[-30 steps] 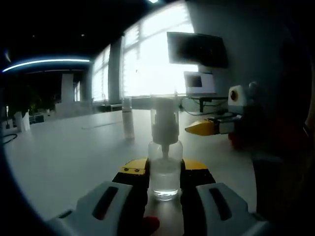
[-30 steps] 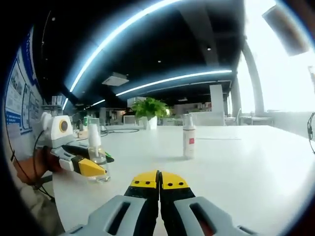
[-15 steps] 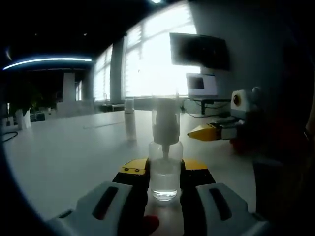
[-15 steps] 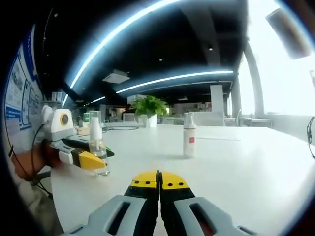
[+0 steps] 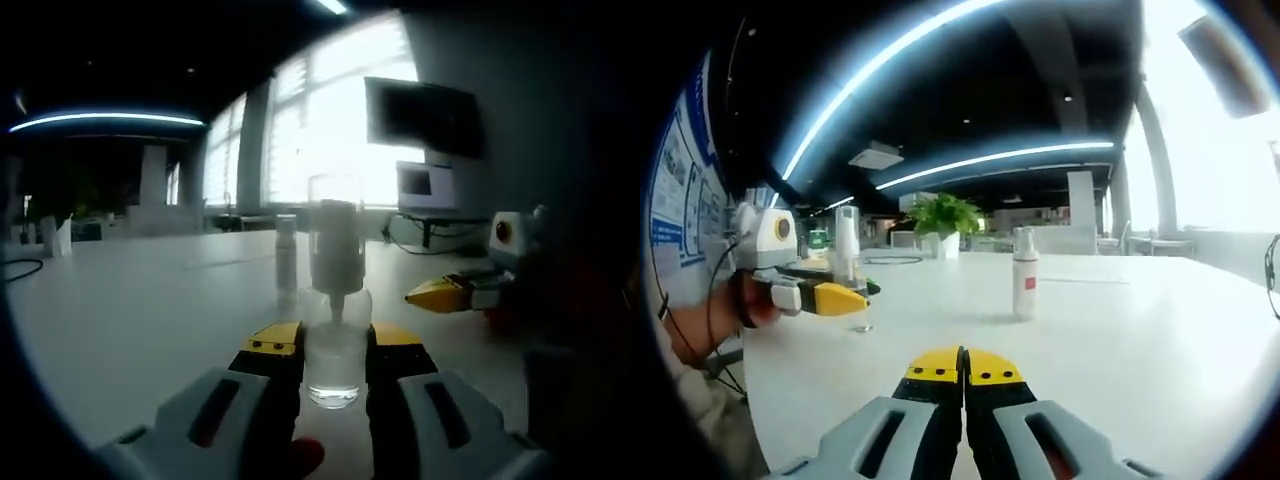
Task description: Clamp pump bottle remove cover press pump head put on cover
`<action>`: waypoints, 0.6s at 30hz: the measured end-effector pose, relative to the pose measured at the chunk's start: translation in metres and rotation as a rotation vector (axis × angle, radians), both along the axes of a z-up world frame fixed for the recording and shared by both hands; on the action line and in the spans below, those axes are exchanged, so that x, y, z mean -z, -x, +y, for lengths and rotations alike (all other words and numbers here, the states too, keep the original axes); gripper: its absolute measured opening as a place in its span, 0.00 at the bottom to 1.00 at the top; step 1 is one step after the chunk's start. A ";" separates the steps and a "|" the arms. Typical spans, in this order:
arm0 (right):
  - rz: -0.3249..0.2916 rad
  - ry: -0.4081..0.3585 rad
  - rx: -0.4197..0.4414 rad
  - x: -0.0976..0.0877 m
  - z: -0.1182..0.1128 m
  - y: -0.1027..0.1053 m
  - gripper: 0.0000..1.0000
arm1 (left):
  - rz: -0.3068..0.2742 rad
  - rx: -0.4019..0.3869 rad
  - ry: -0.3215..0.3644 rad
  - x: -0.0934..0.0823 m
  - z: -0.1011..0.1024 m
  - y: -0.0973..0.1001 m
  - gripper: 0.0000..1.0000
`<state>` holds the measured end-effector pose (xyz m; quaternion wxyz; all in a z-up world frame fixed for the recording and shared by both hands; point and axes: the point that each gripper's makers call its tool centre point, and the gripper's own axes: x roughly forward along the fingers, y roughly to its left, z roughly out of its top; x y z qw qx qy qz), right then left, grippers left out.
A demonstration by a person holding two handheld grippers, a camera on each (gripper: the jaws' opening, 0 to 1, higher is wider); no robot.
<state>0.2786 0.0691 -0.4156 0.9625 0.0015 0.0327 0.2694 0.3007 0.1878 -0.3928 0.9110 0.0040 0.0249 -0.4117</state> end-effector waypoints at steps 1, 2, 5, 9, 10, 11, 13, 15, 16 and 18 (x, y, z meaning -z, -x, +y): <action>0.001 -0.001 -0.001 0.000 0.000 0.000 0.00 | 0.000 -0.008 0.002 -0.001 0.002 -0.003 0.15; 0.000 -0.003 -0.002 0.000 0.000 0.000 0.00 | 0.000 -0.013 0.004 -0.003 0.002 -0.005 0.15; -0.003 -0.005 -0.003 -0.001 0.000 0.000 0.00 | 0.000 -0.035 0.007 -0.008 0.005 -0.014 0.15; -0.009 -0.006 -0.003 -0.002 0.000 0.000 0.00 | -0.011 -0.056 0.001 -0.016 0.008 -0.025 0.15; -0.011 -0.007 -0.002 -0.002 0.000 0.000 0.00 | -0.013 -0.060 0.002 -0.018 0.008 -0.026 0.15; -0.012 -0.008 -0.001 -0.002 0.000 0.000 0.00 | -0.015 -0.062 0.003 -0.020 0.009 -0.029 0.15; -0.014 -0.007 -0.001 -0.002 -0.001 0.000 0.00 | -0.021 -0.066 -0.004 -0.022 0.011 -0.034 0.15; -0.016 -0.005 0.003 -0.002 -0.001 -0.001 0.00 | -0.029 -0.072 -0.012 -0.025 0.010 -0.038 0.15; -0.018 -0.006 0.003 -0.003 -0.001 -0.001 0.00 | -0.032 -0.076 -0.013 -0.027 0.010 -0.040 0.15; -0.020 -0.009 0.005 -0.003 -0.001 -0.001 0.00 | -0.036 -0.088 -0.002 -0.031 0.011 -0.044 0.15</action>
